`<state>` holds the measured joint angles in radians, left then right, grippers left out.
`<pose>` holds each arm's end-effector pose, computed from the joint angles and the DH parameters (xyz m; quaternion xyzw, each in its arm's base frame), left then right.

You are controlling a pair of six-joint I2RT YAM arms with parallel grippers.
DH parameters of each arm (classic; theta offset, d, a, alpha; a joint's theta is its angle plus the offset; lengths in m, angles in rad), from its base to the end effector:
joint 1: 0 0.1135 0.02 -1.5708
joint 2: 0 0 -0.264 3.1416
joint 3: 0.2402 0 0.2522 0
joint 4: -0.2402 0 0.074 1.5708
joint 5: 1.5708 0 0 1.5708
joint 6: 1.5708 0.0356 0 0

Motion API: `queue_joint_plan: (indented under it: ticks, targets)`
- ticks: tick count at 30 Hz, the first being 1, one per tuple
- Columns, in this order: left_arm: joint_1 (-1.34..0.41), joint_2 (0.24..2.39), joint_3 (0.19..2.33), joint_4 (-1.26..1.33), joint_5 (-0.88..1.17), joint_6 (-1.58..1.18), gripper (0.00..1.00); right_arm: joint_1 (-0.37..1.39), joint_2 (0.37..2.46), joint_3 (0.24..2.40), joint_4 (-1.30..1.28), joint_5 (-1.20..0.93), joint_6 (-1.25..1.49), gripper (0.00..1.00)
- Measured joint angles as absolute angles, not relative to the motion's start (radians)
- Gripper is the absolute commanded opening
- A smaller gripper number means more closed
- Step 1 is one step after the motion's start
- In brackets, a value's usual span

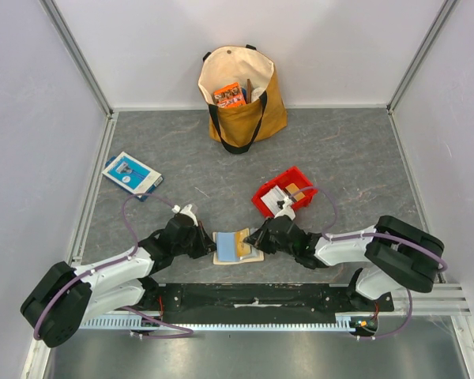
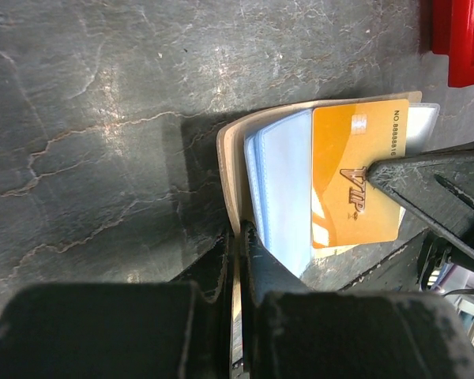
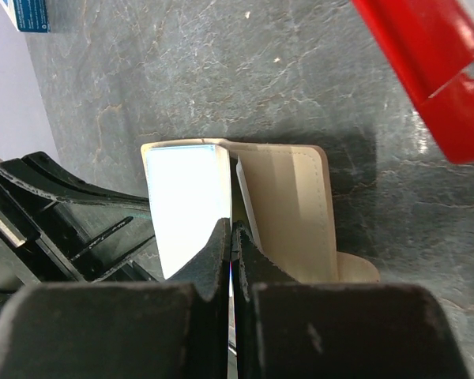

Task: Put the credit cards into the card holder
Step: Insert the credit card into the card holder.

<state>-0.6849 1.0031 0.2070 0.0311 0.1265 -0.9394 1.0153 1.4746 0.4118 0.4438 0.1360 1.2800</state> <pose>0.1297 -0.1117 0.1273 -0.0919 0.9138 -0.3240 0.2270 0.1387 0.2143 0.1280 0.1479 0.8750 0.3920 0.2428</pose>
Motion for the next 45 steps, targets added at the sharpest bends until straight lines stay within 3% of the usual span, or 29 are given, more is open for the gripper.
queue_joint_plan:
  ticks: [25,40,41,45]
  targets:
    - [-0.685,1.003,0.19,0.058,0.125,-0.974,0.02,1.082,1.499,0.364,0.548,0.182,1.29,0.0]
    - [-0.685,1.036,0.203,0.059,0.132,-0.975,0.02,1.083,1.633,0.393,0.701,0.117,1.291,0.0]
    - [-0.685,1.036,0.203,0.059,0.132,-0.975,0.02,1.082,1.648,0.402,0.706,0.107,1.29,0.01]
    - [-0.685,1.036,0.203,0.058,0.132,-0.975,0.02,1.081,1.684,0.413,0.74,0.093,1.295,0.25]
